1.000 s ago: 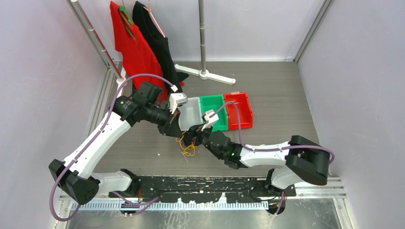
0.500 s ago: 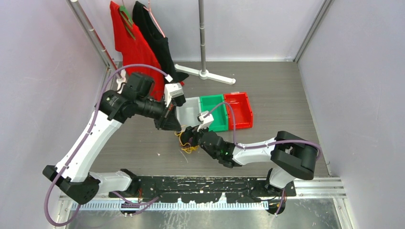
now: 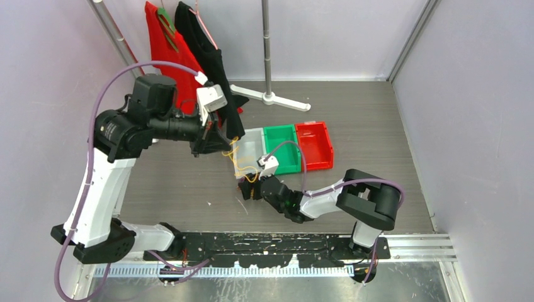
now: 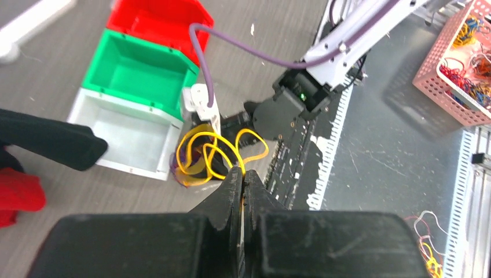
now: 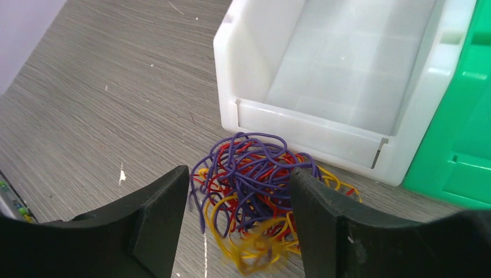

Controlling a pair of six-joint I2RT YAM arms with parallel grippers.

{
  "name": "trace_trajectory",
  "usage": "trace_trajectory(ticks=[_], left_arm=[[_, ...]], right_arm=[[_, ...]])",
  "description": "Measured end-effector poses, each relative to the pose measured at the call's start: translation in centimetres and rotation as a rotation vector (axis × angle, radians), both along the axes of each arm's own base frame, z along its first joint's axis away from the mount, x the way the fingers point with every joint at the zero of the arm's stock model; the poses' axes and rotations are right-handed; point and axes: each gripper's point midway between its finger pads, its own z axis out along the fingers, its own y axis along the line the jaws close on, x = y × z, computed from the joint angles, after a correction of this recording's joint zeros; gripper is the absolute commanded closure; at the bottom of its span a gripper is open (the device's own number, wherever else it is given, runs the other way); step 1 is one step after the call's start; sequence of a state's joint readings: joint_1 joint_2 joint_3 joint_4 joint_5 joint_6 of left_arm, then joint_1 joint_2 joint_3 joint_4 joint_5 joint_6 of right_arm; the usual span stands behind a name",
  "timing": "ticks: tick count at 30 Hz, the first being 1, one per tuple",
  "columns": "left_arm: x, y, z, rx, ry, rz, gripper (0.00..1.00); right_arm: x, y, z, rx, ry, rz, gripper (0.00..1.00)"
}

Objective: Untangle the cables

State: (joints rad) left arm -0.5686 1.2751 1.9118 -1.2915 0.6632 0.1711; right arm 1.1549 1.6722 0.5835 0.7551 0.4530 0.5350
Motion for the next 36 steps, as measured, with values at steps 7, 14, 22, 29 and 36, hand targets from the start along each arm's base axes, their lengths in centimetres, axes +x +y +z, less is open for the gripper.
trace_trajectory(ticks=[7,14,22,29,36], left_arm=[[1.2,0.0,3.7,-0.030,-0.107,0.029,1.00],[1.8,0.8,6.2,-0.060,-0.214,0.087,1.00],[2.6,1.4,2.7,-0.001,-0.193,0.135,1.00],[4.8,0.8,-5.9,0.130,-0.058,0.157,1.00],[8.5,-0.4,-11.1,0.235,0.003,0.180,1.00]], right_arm=[[-0.1,0.0,-0.8,-0.015,0.010,0.002,0.36],[-1.6,-1.7,-1.4,-0.031,0.032,0.004,0.40],[-4.1,-7.2,0.2,-0.036,0.067,-0.018,0.33],[-3.8,-8.4,4.9,-0.011,0.041,-0.041,0.20],[0.8,-11.2,8.5,-0.026,0.066,-0.185,0.35]])
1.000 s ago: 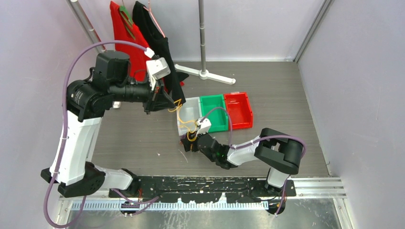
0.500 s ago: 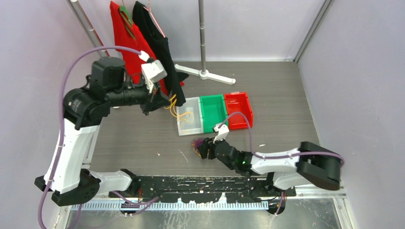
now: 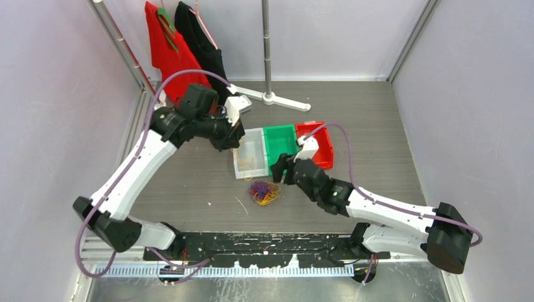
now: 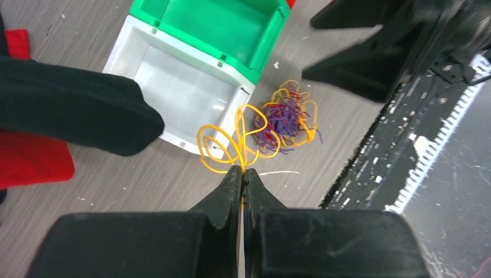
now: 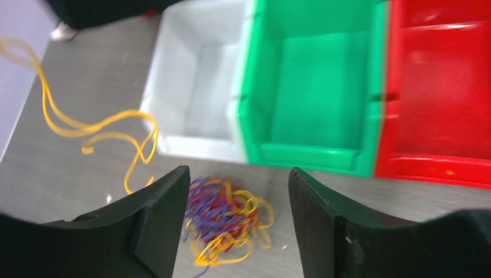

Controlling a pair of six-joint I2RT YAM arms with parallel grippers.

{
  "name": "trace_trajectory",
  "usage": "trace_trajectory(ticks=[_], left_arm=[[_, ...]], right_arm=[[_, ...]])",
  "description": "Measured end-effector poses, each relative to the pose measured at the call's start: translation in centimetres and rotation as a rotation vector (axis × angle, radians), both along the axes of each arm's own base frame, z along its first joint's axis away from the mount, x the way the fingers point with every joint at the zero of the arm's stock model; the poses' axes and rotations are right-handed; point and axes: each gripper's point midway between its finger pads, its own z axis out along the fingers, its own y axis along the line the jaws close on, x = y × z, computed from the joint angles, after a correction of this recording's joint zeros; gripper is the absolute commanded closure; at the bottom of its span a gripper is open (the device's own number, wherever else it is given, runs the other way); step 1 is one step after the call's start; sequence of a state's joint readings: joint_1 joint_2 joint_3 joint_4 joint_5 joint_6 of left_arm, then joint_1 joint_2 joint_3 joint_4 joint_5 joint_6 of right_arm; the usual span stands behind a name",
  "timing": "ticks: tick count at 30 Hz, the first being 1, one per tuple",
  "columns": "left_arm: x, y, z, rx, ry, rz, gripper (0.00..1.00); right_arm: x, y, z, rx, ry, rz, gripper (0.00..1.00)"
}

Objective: Untangle the cables

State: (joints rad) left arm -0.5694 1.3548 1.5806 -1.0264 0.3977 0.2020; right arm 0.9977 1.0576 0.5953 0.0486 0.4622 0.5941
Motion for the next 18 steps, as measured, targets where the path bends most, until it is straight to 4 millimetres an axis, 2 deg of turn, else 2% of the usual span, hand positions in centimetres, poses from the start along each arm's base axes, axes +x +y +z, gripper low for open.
trace_trajectory(ticks=[6,10,13,18], left_arm=[[2.5,-0.8,-3.2,0.071,0.036,0.012,1.00],[2.7,-1.0,-3.1,0.064,0.037,0.011,1.00],[2.7,-1.3,-2.1,0.039,0.023,0.005,1.00],[2.6,-1.6,-0.9,0.013,0.003,-0.005,1.00]], right_arm=[[4.1,-5.1,0.3,-0.077,0.064,-0.188,0.41],[5.8,-7.3,-0.5,-0.139,0.118,-0.262,0.43],[6.3,-8.1,-2.3,-0.196,0.172,-0.275,0.48],[5.9,-7.5,-7.1,-0.290,0.288,-0.233,0.55]])
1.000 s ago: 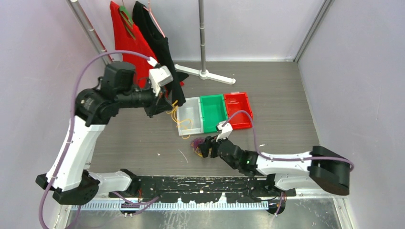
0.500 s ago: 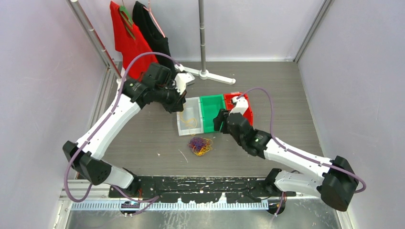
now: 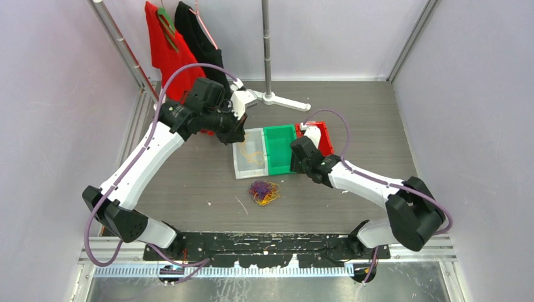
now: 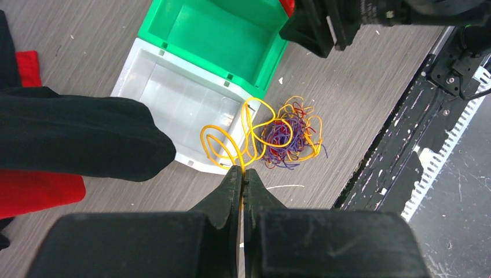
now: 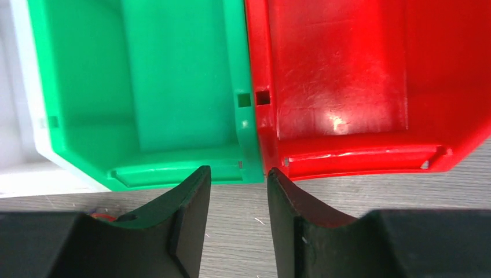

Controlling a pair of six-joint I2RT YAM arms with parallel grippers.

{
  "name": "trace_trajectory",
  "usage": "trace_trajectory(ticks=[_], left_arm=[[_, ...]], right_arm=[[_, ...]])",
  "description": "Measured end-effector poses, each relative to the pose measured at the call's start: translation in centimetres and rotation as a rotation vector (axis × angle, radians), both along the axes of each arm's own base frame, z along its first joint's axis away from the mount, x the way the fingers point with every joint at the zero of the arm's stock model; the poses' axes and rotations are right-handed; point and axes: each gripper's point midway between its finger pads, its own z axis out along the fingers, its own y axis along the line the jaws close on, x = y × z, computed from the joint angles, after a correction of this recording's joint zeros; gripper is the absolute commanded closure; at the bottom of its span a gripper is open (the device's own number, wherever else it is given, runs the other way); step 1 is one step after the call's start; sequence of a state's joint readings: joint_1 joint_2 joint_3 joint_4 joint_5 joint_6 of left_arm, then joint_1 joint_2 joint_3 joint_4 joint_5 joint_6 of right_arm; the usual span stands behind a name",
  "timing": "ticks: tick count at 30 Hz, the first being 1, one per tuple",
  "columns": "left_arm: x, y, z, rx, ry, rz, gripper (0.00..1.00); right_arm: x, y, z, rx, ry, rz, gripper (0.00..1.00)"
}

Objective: Untangle the cables

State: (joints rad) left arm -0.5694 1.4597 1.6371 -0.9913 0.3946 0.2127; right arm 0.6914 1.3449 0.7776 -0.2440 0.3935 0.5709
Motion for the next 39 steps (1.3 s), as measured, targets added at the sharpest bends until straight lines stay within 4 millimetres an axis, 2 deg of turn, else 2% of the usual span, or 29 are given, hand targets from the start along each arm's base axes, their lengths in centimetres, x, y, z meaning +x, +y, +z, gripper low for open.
trace_trajectory(ticks=[4,9,13,17,20,24,27,30,34,39], left_arm=[[-0.1,0.0,0.9,-0.013,-0.014,-0.004,1.00],[-0.1,-0.2,1.9,-0.029,-0.033,-0.007,1.00],[0.0,-0.2,2.4,-0.036,-0.043,-0.008,1.00],[-0.1,-0.2,2.4,-0.037,-0.043,-0.009,1.00],[-0.1,-0.3,2.5,-0.040,-0.040,-0.013,1.00],[-0.3,-0.3,2.4,-0.041,-0.034,-0.018,1.00],[-0.4,-0.4,2.4,-0.046,-0.030,-0.024,1.00],[-0.5,-0.4,2.6,-0.051,-0.030,-0.028,1.00],[-0.6,-0.5,2.9,-0.056,-0.031,-0.032,1.00],[-0.8,-0.5,2.9,-0.057,-0.024,-0.038,1.00]], right_arm=[[-0.2,0.6,-1.6,-0.004,0.044,0.023,0.59],[0.0,2.3,-1.8,0.055,0.051,0.061,0.64],[0.1,4.0,-2.1,0.077,0.058,0.091,0.64],[-0.2,6.5,-1.7,0.110,0.054,0.142,0.59],[-0.7,7.3,-1.2,0.125,0.050,0.164,0.43],[-0.1,5.6,1.5,0.146,0.000,0.132,0.32],[1.8,2.8,4.6,0.167,-0.073,0.057,0.30],[3.3,0.6,5.8,0.153,-0.113,0.000,0.30],[3.9,-0.5,3.6,0.090,-0.071,-0.009,0.35],[3.3,-0.2,-0.6,0.040,0.033,0.027,0.46]])
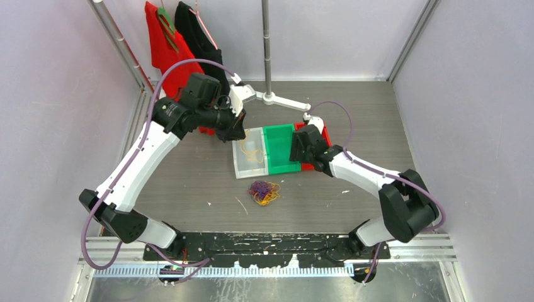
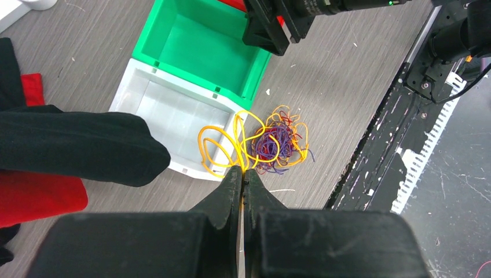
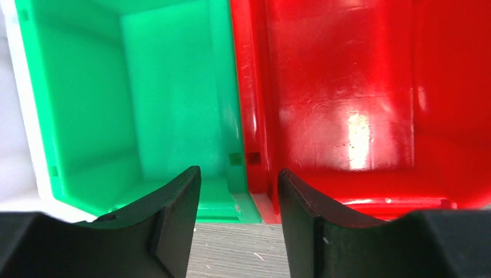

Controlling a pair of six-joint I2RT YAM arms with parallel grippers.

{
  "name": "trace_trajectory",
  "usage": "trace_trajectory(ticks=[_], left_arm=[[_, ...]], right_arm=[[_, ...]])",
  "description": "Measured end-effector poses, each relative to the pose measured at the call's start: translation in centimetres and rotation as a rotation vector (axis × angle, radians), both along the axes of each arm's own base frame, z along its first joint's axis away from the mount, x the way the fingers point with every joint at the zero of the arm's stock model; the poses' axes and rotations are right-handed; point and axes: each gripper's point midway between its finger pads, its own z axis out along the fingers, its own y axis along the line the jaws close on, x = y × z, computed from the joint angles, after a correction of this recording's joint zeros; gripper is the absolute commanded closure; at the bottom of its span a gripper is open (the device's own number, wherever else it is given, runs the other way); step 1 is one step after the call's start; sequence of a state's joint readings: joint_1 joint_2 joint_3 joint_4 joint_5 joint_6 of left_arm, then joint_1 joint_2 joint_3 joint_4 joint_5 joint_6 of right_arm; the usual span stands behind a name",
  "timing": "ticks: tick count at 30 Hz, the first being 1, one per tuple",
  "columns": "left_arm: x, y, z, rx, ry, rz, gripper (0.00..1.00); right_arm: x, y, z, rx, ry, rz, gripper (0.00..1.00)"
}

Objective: Untangle the cables

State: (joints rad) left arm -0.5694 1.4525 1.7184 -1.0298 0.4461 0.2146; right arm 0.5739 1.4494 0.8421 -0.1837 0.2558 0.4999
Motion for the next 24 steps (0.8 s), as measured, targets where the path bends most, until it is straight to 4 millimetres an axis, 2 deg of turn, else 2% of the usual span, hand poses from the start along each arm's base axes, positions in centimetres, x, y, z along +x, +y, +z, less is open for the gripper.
trace_trajectory(ticks=[2,5,9,12,14,18,24], left_arm=[[0.0,0.0,0.0,0.000,0.000,-0.001,1.00],[0.0,0.0,0.1,-0.001,-0.002,-0.002,1.00],[-0.1,0.0,0.1,-0.004,-0.001,-0.004,1.00],[-0.2,-0.2,0.1,-0.010,0.004,-0.009,1.00],[-0.3,-0.3,0.2,-0.018,0.007,-0.013,1.00],[-0.2,-1.1,0.6,-0.056,0.017,-0.026,1.00],[1.1,-4.3,0.0,-0.109,0.091,-0.062,1.00]], right_arm=[[-0.2,0.4,-0.7,0.004,0.021,0.012,0.48],[-0.2,1.3,-0.8,0.020,0.017,0.027,0.48],[-1.0,3.9,-0.6,0.056,0.008,0.083,0.46],[-1.4,5.2,-0.1,0.079,0.003,0.110,0.29],[-1.4,5.5,0.4,0.090,-0.010,0.107,0.27],[-1.1,3.7,3.0,0.123,-0.070,0.064,0.24],[-1.4,-2.3,10.5,0.226,-0.265,-0.104,0.28]])
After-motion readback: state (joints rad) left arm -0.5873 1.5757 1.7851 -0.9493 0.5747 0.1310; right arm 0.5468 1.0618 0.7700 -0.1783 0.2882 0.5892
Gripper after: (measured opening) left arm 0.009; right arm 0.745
